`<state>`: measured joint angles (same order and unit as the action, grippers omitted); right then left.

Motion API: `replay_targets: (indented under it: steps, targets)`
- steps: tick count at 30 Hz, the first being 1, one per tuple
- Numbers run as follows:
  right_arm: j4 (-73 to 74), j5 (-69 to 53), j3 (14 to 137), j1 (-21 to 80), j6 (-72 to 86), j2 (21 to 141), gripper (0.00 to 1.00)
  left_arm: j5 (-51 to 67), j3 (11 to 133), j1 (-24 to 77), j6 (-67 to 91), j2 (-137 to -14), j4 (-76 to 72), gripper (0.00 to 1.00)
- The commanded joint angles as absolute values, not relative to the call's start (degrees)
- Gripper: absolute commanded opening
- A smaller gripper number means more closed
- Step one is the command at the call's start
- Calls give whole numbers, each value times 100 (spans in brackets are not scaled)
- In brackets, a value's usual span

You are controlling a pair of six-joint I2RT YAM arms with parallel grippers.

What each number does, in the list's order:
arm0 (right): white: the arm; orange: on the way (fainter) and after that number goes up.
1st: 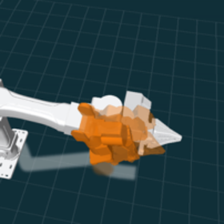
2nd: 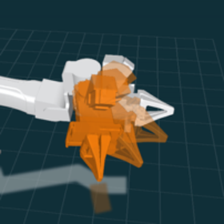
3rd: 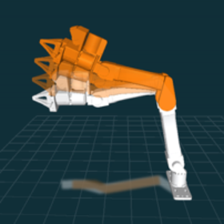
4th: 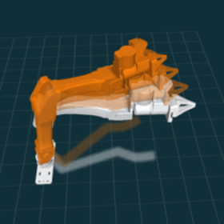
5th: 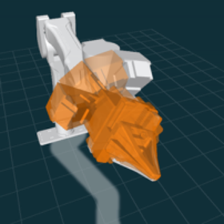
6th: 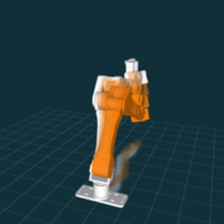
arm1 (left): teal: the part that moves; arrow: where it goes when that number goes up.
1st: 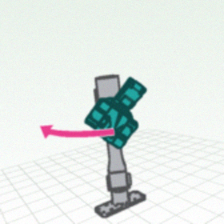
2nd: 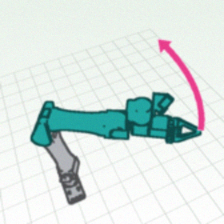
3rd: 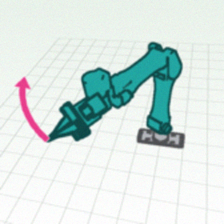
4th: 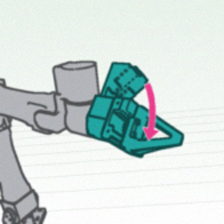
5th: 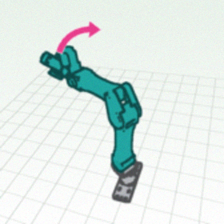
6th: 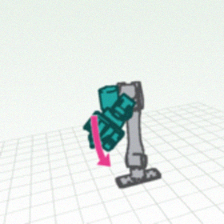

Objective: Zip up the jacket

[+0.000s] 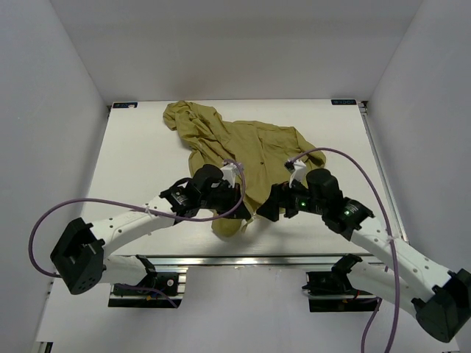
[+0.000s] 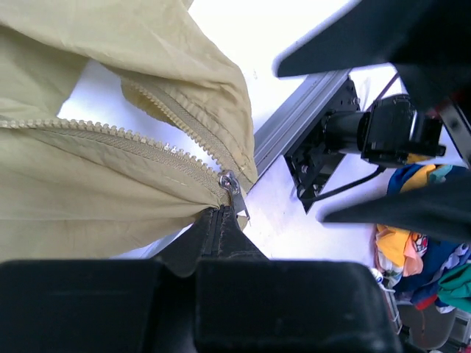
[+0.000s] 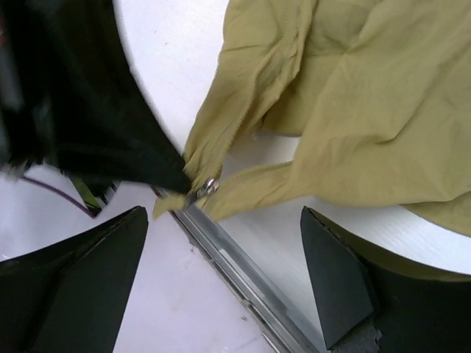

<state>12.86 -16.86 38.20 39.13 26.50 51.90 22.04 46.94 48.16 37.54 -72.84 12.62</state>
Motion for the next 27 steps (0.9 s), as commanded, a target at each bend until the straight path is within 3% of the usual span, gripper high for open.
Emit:
replay_targets:
  steps: [1, 5, 8, 13, 21, 27]
  targets:
    - [1942, -1506, 4078, 4130, 1557, 4782, 89, 2312, 5001, 4746, 3788, -7356, 1450, 0]
    - [2302, -178, 4236, 5095, 1343, 4570, 89, 2294, 5167, 4580, 3902, -7497, 1686, 0]
    - [2470, -158, 4509, 5342, 1834, 4799, 89, 2171, 5326, 4544, 3920, -7541, 1871, 0]
    - [1296, -581, 3833, 5905, 2775, 4886, 89, 1943, 5431, 4544, 3920, -7488, 1872, 0]
    - [572, 1561, 3735, 6592, 4454, 5431, 80, 1706, 5537, 4544, 3946, -7295, 2030, 0]
    - [62, 2249, 3656, 6829, 5246, 5668, 75, 1512, 5405, 4544, 4095, -7076, 1978, 0]
